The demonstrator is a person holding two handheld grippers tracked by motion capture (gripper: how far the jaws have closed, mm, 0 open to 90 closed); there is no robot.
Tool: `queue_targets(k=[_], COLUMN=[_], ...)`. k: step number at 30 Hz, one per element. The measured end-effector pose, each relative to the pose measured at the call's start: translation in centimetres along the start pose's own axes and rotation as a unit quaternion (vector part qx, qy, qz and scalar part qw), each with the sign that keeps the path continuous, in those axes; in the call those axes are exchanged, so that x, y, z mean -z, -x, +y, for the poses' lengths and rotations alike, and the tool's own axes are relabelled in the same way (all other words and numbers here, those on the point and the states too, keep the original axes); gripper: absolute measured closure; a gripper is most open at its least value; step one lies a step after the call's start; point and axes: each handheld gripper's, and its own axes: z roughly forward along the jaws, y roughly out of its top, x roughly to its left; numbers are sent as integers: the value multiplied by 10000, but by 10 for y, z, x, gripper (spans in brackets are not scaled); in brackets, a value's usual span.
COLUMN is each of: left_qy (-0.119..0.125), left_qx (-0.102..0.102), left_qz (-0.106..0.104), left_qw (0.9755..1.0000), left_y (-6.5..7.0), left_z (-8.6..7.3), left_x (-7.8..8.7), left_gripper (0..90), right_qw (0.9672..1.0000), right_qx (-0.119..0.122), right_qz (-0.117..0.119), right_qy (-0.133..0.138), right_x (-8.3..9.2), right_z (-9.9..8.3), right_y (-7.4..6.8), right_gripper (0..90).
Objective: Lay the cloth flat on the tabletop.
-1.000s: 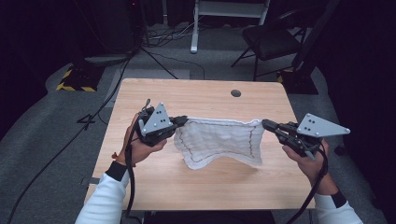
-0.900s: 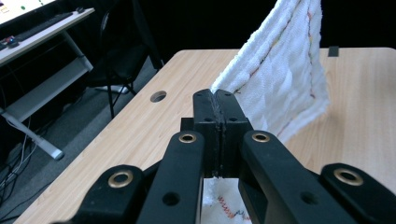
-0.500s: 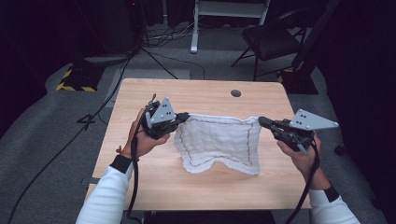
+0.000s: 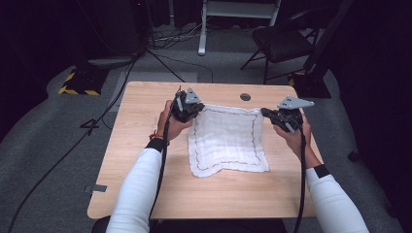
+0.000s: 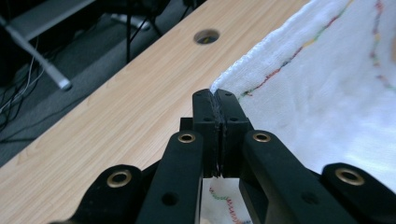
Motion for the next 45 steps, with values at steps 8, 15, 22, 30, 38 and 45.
queue_targets(k=[8,15,22,30,38,45], left_qy=[-332,-486,-686,-891,-1110,-1288], left_qx=[364,202,132,20,-87,-143], left_qz=[300,89,-201,-539,-1039,-1215], left_qw=[9983,9986,9974,9946,9883,9841], left_y=[-12,4,25,48,67,74], left_z=[-9,-16,-36,-64,-93,-105], left_x=[-33,-41,-32,-14,1,10], left_gripper=[868,799,419,176,179,208], right_qw=[9981,9876,9899,9919,9877,9831], right_qx=[-203,-359,-262,5,239,458], right_qz=[-339,-946,-387,226,541,397], right_qy=[-478,-1201,-1341,-1249,-1445,-1729], right_x=[-35,-67,-57,-38,-14,-2], right_z=[-11,-29,-52,-74,-97,-113], right_y=[21,35,24,-4,-30,-42], right_gripper=[900,714,458,384,389,354])
